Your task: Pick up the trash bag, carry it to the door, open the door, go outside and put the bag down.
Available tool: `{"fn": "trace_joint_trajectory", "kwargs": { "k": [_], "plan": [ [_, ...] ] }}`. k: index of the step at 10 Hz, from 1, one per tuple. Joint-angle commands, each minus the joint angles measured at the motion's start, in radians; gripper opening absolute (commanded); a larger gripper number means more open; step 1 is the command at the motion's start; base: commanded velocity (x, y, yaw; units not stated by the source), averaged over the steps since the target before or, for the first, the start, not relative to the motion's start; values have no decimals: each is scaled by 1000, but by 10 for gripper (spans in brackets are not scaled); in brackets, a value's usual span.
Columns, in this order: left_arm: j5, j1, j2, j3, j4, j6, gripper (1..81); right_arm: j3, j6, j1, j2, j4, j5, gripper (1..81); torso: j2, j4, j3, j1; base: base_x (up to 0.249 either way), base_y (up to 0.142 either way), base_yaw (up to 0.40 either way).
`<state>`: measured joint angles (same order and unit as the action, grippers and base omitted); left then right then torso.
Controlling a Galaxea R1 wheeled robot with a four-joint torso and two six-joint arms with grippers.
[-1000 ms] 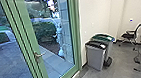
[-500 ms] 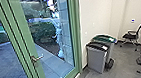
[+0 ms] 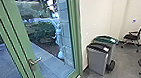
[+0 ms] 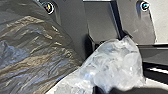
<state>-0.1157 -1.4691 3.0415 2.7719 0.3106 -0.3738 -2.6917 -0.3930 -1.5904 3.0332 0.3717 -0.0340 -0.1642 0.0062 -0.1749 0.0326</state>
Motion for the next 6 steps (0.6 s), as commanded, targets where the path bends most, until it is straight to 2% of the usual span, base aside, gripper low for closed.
{"fn": "trace_joint_trajectory", "kwargs": {
  "k": [1,6],
  "plan": [
    [-73,48,-2,-2,-4,-10,10,3,0,36,5,7,-55,811,0,0,0,0,125,0,0],
    [-73,48,-2,-2,-4,-10,10,3,0,34,5,6,-55,811,0,0,0,0,125,0,0]
  ]
}}
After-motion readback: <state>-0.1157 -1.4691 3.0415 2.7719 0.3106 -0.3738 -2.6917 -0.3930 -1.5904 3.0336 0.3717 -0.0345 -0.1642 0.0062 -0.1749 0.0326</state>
